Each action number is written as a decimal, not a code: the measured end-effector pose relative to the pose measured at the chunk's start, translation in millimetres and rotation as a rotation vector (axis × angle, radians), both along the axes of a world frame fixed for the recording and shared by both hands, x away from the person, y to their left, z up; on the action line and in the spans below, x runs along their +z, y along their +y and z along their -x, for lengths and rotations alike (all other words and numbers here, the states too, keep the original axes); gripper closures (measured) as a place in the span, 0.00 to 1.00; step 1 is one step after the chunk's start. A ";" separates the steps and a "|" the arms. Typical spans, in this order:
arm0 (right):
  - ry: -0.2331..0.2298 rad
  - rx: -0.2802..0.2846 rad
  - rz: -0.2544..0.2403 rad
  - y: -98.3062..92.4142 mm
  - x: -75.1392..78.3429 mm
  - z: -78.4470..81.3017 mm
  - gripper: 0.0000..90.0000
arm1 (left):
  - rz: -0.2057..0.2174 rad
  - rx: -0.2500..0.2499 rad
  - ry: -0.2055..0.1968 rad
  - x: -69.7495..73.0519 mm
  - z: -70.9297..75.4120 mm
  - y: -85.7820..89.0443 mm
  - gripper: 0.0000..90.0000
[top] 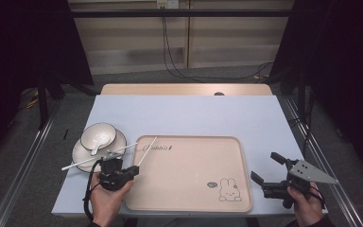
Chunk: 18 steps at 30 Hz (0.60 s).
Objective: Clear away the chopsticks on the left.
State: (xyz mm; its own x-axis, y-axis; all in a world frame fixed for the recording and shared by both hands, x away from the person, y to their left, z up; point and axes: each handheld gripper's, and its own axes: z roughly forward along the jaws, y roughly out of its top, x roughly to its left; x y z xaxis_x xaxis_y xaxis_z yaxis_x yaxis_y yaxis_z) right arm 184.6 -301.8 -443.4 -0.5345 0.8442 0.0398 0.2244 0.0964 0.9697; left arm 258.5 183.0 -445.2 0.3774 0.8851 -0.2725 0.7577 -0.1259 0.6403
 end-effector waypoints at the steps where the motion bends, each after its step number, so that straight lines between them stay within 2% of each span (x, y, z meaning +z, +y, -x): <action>1: 0.003 0.005 0.001 -0.4 0.1 0.1 0.00 | -0.004 0.001 0.006 -2.0 -1.2 -1.0 0.94; 8: 0.004 0.000 0.001 0.4 -0.2 -0.1 0.00 | -0.031 0.038 0.042 -11.2 -9.2 -4.9 0.94; 12: 0.005 0.000 0.000 0.5 -0.2 -0.3 0.00 | -0.043 0.030 0.073 -17.8 -10.9 -8.7 0.94; 18: 0.005 0.004 0.003 0.1 -0.5 -0.5 0.00 | -0.044 0.029 0.077 -18.3 -12.4 -7.3 0.93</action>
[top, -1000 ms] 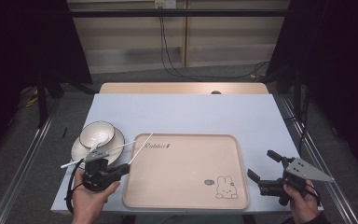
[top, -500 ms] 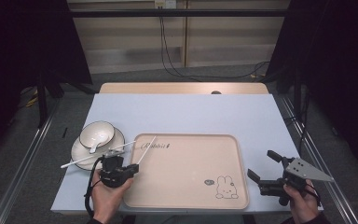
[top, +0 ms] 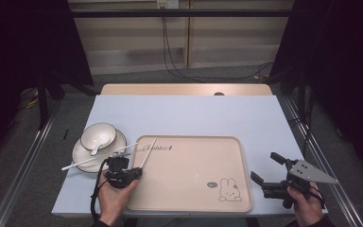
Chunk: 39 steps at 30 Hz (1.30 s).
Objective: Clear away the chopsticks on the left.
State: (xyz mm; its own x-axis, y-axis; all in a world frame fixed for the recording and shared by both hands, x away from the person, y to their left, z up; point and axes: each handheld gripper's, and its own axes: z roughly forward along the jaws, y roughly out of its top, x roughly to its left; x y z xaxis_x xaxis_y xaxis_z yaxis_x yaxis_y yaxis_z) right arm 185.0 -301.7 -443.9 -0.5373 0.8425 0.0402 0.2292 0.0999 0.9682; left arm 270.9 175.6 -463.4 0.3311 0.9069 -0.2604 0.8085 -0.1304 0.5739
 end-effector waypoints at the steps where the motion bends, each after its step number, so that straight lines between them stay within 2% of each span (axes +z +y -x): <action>1: -0.004 0.003 0.003 0.0 -0.3 -0.5 0.01 | 0.003 -0.002 0.000 -0.1 -0.2 0.1 0.92; 5: 0.001 0.001 -0.003 0.8 0.1 0.1 0.01 | 0.003 -0.013 -0.010 -0.1 0.2 -0.7 0.90; 9: -0.001 0.005 0.006 -0.1 0.0 0.1 0.01 | 0.013 -0.023 -0.020 -0.3 0.0 0.1 0.82; 13: 0.001 0.005 -0.001 -0.5 0.3 0.4 0.01 | 0.023 -0.075 -0.041 -0.3 0.3 1.3 0.70; 14: -0.001 0.003 -0.002 -0.2 0.3 0.4 0.01 | 0.054 -0.079 -0.061 1.0 1.1 1.6 0.68; 18: -0.007 0.005 0.001 -0.3 0.4 0.3 0.01 | 0.080 -0.117 -0.115 6.5 3.6 8.2 0.55; 21: -0.009 0.004 0.000 -0.5 0.7 0.3 0.01 | 0.085 -0.150 -0.160 10.8 8.0 13.5 0.44; 23: -0.008 0.003 -0.002 -0.3 0.8 0.4 0.01 | 0.068 -0.166 -0.191 12.5 10.1 15.8 0.36; 24: -0.008 -0.001 -0.009 0.1 1.0 0.5 0.01 | 0.057 -0.190 -0.206 12.7 11.1 17.4 0.32; 26: -0.007 -0.001 -0.008 -0.3 1.3 0.7 0.01 | 0.071 -0.236 -0.222 13.7 13.5 22.3 0.27; 28: -0.008 -0.001 -0.007 -0.1 1.3 0.6 0.01 | 0.048 -0.239 -0.262 16.5 16.5 26.3 0.23; 30: -0.008 0.002 -0.008 0.3 1.4 0.8 0.01 | 0.098 -0.265 -0.278 19.7 17.6 33.5 0.18; 32: -0.008 0.002 -0.007 0.2 1.4 0.9 0.01 | 0.091 -0.285 -0.336 22.9 19.7 42.3 0.11; 34: -0.007 0.001 -0.008 0.0 1.4 0.9 0.01 | 0.122 -0.264 -0.360 26.1 21.9 51.2 0.09; 35: -0.007 0.001 -0.008 0.1 1.4 0.9 0.01 | 0.127 -0.276 -0.376 27.2 23.0 55.7 0.09; 39: -0.011 -0.004 -0.003 -0.7 1.6 0.3 0.01 | 0.107 -0.297 -0.395 32.2 25.9 72.1 0.05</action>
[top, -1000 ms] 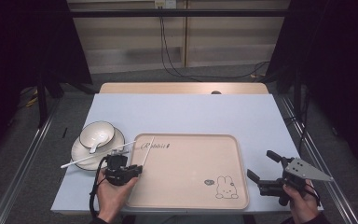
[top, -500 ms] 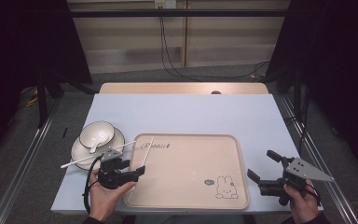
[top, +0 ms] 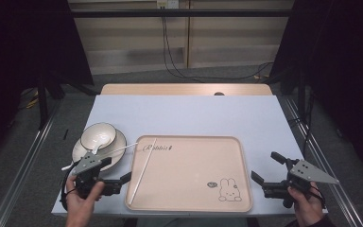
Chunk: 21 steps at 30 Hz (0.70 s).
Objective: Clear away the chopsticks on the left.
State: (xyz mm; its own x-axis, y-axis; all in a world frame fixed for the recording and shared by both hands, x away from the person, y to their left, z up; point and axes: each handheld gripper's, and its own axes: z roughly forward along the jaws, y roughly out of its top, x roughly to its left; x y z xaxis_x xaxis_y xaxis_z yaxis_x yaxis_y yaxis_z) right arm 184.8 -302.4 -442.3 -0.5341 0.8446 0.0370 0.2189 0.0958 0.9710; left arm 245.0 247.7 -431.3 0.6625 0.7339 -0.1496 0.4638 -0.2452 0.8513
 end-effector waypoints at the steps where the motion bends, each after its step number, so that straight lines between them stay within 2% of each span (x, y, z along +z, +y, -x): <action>1: -0.003 0.006 0.004 -0.8 -0.1 -0.3 0.01 | 0.003 -0.008 -0.010 1.6 0.6 4.6 0.05; 3: -0.003 0.006 0.006 -1.0 -0.1 -0.4 0.01 | 0.004 -0.052 -0.017 5.3 2.2 14.4 0.05; 5: 0.000 0.005 0.007 -0.5 -0.2 -0.1 0.01 | 0.014 -0.152 0.006 10.7 3.3 27.5 0.05; 6: 0.004 0.000 -0.003 0.2 -0.2 0.2 0.01 | 0.035 -0.167 0.010 12.4 3.0 33.5 0.02; 8: -0.001 0.008 0.003 -0.6 -0.3 -0.4 0.01 | 0.023 -0.155 0.003 15.7 2.1 43.9 0.03; 10: -0.003 0.009 0.002 0.0 -0.4 -0.8 0.01 | 0.001 -0.112 -0.023 18.9 -0.3 58.7 0.04; 12: -0.001 0.007 -0.006 0.9 -0.3 -0.7 0.01 | -0.009 -0.101 -0.026 20.1 -4.1 69.9 0.04; 13: -0.001 0.006 -0.006 0.8 -0.2 -0.7 0.01 | -0.031 -0.064 -0.031 20.3 -6.2 73.7 0.05; 15: -0.002 0.011 0.001 0.0 -0.5 -1.1 0.01 | -0.052 -0.066 -0.015 20.8 -11.6 82.2 0.09; 17: -0.001 0.008 0.003 -0.2 -0.7 -1.2 0.01 | -0.048 -0.057 -0.010 20.4 -17.1 89.8 0.08; 21: 0.005 0.014 0.007 0.0 -0.7 -1.2 0.01 | -0.063 -0.018 -0.003 19.8 -29.0 102.1 0.08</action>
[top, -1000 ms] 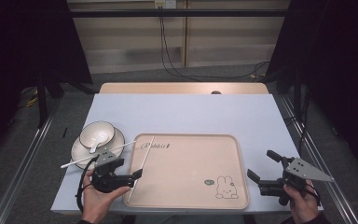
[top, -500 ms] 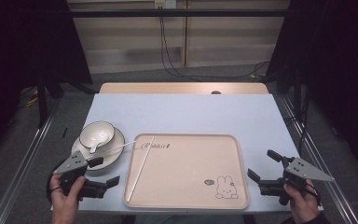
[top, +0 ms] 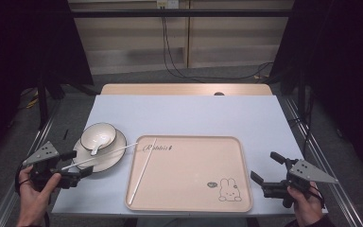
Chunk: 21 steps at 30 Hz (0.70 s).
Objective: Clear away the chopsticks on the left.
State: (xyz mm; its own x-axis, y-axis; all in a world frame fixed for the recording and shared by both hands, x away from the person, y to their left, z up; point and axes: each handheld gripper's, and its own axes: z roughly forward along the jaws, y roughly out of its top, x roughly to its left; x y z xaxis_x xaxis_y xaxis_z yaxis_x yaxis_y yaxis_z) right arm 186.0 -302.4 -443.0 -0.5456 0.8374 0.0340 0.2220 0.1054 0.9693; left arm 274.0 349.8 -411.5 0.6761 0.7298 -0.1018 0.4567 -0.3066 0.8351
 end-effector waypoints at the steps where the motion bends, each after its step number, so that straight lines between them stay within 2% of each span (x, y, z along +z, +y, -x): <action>1: -0.002 -0.002 0.000 -0.2 0.0 -0.2 0.01 | -0.012 -0.003 0.005 -0.2 -3.1 2.2 0.08; 3: -0.002 -0.003 -0.001 -0.2 -0.1 -0.1 0.01 | -0.036 -0.025 0.008 -1.3 -7.8 4.9 0.08; 5: -0.001 -0.002 -0.001 -0.1 0.0 0.1 0.01 | -0.075 -0.075 0.012 -3.7 -11.7 6.4 0.10; 7: 0.000 0.000 0.000 -0.2 0.0 0.1 0.01 | -0.112 -0.083 0.002 -6.7 -15.9 7.1 0.12; 11: -0.002 0.000 -0.002 0.1 0.0 0.4 0.01 | -0.132 -0.144 0.033 -16.7 -23.8 9.3 0.25; 12: 0.000 -0.001 0.000 -0.2 0.1 0.3 0.01 | -0.174 -0.142 0.017 -17.7 -25.4 9.7 0.28; 13: -0.001 0.002 0.001 -0.2 0.0 0.1 0.01 | -0.185 -0.151 0.016 -19.1 -27.4 10.2 0.29; 14: 0.001 0.003 -0.001 0.0 -0.1 0.1 0.01 | -0.169 -0.156 0.020 -20.5 -28.8 10.4 0.32; 17: -0.003 -0.003 0.000 0.3 -0.1 0.0 0.01 | -0.210 -0.172 0.030 -24.3 -35.5 9.6 0.41; 20: 0.000 0.000 0.001 -0.1 0.0 0.3 0.01 | -0.218 -0.184 0.048 -28.7 -41.5 9.2 0.50; 21: 0.001 0.002 0.000 -0.2 0.1 0.3 0.01 | -0.208 -0.179 0.053 -30.4 -42.4 8.7 0.52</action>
State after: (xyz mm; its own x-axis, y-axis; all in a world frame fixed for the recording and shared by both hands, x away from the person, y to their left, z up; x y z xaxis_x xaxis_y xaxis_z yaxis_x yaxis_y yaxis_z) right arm 185.6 -302.5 -442.9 -0.5473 0.8362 0.0349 0.2230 0.1056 0.9691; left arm 316.4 358.6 -441.9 0.7940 0.6079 -0.0010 0.4211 -0.5488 0.7222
